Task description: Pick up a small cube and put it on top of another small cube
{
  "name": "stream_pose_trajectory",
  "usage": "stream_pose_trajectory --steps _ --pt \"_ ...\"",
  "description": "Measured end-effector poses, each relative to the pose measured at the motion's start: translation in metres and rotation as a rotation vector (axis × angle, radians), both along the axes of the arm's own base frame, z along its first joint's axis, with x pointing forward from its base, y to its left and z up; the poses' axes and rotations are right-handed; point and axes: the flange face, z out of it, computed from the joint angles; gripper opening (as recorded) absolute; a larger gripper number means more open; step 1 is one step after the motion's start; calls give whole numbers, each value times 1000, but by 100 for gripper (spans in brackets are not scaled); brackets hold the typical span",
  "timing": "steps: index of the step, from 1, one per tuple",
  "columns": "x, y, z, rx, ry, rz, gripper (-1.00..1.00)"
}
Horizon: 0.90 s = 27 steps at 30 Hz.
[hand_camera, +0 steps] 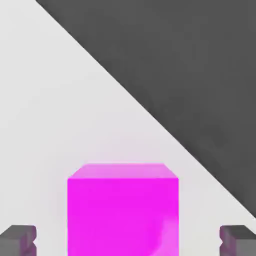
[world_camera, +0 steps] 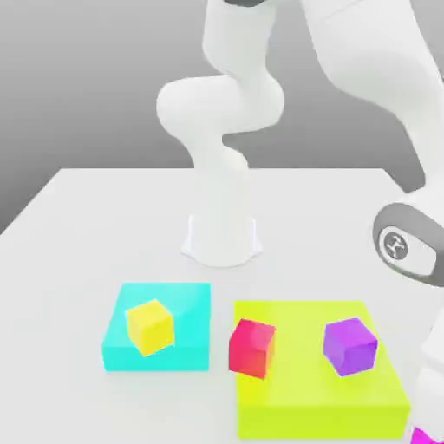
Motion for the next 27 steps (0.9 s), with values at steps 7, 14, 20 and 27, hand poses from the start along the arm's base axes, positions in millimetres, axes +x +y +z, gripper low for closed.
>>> stream_pose_trajectory --steps 7,14,20,27 --pt "0 0 7 0 1 1 -100" --pt "-2 -53 88 -6 -1 -115 -100" --pt "-20 -142 135 -10 -2 -320 -100" --pt "-67 -227 171 -1 1 -551 -100"
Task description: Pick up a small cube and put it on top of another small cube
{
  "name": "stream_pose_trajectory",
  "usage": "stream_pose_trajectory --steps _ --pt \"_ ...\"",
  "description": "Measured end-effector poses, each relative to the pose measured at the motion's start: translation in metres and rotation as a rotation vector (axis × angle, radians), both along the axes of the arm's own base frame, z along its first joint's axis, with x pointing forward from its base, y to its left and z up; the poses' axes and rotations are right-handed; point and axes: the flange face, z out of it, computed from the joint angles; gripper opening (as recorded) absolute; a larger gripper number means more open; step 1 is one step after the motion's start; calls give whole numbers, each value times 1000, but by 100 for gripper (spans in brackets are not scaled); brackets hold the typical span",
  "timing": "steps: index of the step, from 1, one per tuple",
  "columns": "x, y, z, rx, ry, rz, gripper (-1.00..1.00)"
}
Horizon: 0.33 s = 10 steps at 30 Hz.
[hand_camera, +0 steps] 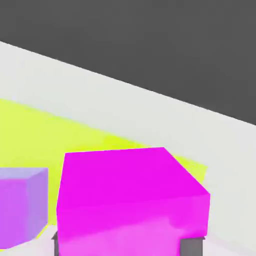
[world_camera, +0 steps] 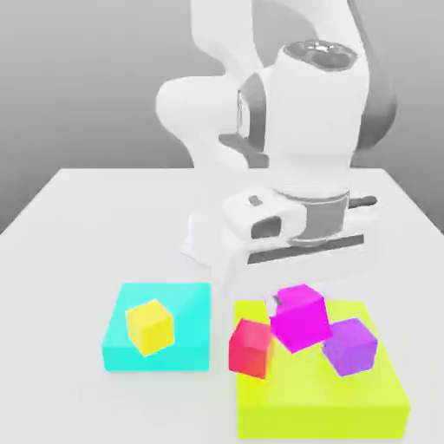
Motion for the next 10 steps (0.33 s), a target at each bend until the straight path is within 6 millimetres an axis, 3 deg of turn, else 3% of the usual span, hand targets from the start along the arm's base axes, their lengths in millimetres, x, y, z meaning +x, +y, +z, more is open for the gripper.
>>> stream_pose_trajectory --steps 2,5,6,10 --pt "-11 -14 -5 3 0 -43 -100" --pt "-13 -18 -40 3 0 -55 -100" --pt "-14 -18 -52 2 0 -55 100" --pt "-14 -18 -52 2 0 -56 100"
